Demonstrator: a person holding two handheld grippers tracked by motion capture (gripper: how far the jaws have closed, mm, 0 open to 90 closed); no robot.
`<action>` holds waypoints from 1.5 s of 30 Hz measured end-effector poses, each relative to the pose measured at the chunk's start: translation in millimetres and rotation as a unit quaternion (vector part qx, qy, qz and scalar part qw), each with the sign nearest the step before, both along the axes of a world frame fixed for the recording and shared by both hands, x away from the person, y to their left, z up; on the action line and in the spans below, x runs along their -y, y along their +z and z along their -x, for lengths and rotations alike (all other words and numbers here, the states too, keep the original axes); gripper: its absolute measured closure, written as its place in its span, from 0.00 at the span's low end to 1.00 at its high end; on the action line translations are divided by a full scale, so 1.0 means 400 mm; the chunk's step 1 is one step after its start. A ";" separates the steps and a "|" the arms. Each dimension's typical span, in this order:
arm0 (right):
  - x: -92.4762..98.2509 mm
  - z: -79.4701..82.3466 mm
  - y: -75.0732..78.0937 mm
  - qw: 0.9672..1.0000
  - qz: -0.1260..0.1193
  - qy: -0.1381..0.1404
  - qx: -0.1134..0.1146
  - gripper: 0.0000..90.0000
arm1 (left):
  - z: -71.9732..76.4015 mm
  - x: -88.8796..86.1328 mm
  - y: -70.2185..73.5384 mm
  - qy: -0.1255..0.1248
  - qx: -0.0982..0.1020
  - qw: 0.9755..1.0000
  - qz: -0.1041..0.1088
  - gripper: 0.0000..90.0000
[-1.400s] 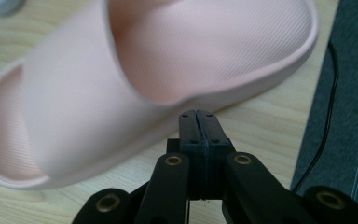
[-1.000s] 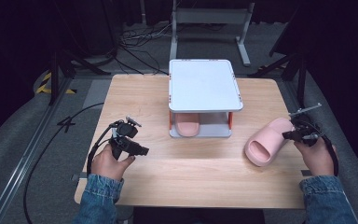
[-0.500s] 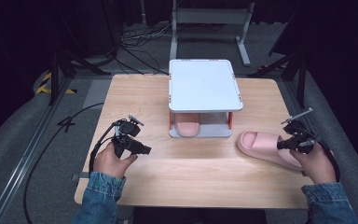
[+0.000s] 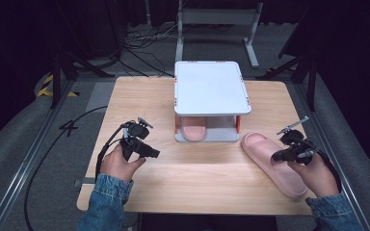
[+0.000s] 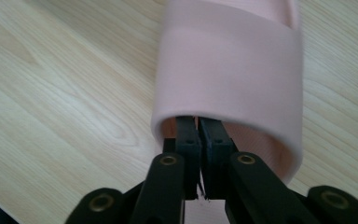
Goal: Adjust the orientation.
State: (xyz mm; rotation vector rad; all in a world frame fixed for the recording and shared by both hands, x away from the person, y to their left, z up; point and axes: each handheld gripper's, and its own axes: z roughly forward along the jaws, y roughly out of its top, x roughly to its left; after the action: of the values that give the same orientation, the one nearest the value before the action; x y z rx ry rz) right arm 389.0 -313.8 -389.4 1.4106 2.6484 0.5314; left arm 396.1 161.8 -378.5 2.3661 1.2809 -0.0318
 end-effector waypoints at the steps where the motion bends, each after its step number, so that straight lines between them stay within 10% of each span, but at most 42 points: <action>1: -0.009 0.000 0.000 1.000 -0.004 0.009 0.001 0.96 | 0.000 0.001 0.000 0.001 0.000 1.000 -0.001 0.56; 13: -0.034 0.015 0.012 1.000 -0.007 0.022 0.019 0.87 | 0.001 -0.003 0.002 0.002 0.001 1.000 0.003 0.56; 22: 0.063 0.034 0.025 0.998 0.007 -0.060 0.034 0.63 | -0.011 0.004 0.001 0.000 -0.004 1.000 0.004 0.55; 32: 0.067 0.008 -0.060 0.998 0.027 -0.053 -0.001 0.71 | -0.016 0.012 -0.001 -0.003 -0.007 1.000 0.001 0.56; 45: 0.050 0.015 -0.046 0.997 0.022 -0.070 0.013 0.82 | -0.018 0.009 -0.002 -0.003 -0.005 1.000 0.001 0.55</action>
State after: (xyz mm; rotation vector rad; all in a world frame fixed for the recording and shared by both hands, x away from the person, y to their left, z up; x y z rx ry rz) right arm 382.8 -333.7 -408.0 1.5496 2.5015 0.4718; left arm 403.2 158.1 -379.3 2.3714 1.2767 -0.0465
